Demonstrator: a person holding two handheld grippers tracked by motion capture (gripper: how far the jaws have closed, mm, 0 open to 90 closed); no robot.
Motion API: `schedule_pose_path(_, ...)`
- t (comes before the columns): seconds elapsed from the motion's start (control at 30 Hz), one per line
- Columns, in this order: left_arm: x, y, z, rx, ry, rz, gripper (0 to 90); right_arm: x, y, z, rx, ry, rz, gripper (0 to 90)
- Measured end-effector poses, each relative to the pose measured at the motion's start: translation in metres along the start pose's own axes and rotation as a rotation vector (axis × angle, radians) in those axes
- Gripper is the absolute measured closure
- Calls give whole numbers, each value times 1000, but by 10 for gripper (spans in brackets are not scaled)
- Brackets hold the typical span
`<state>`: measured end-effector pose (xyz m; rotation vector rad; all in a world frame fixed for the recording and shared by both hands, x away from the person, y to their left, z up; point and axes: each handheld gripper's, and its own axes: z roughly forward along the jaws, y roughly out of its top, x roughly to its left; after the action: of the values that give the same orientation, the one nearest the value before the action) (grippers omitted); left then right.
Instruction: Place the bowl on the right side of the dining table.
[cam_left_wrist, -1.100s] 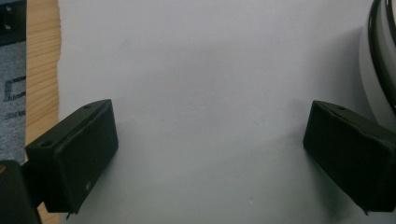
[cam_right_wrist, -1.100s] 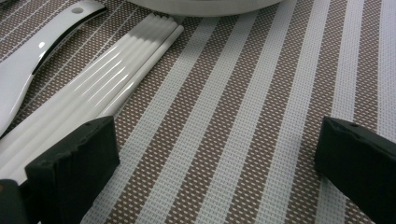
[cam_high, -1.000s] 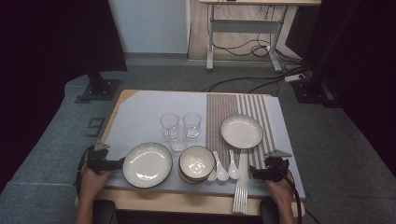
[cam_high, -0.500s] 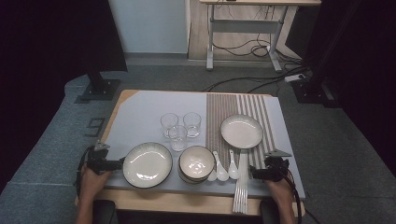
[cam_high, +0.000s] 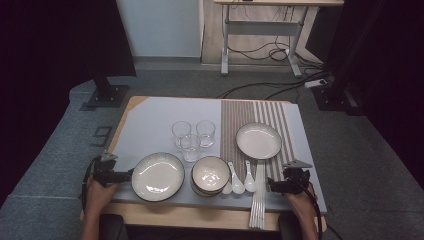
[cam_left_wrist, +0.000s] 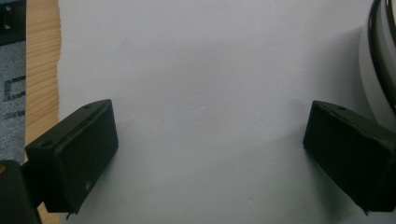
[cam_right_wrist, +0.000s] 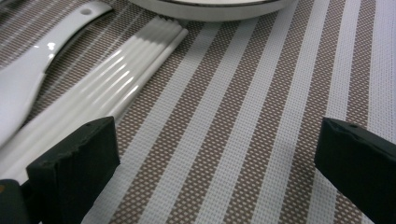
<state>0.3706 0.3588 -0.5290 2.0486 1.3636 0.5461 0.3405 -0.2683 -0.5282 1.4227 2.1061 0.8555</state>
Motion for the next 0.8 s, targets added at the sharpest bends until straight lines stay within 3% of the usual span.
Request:
schedule_pose_path(0.3, 0, 0, 0, 0, 0, 0, 30, 7, 7, -14, -11, 51, -26, 0)
schedule_pose_path(0.6, 0, 0, 0, 0, 0, 0, 31, 23, 28, -34, -64, 103, -70, 4)
schedule_pose_path(0.8, 0, 0, 0, 0, 0, 0, 30, 33, 42, -43, -67, 138, -82, 22)
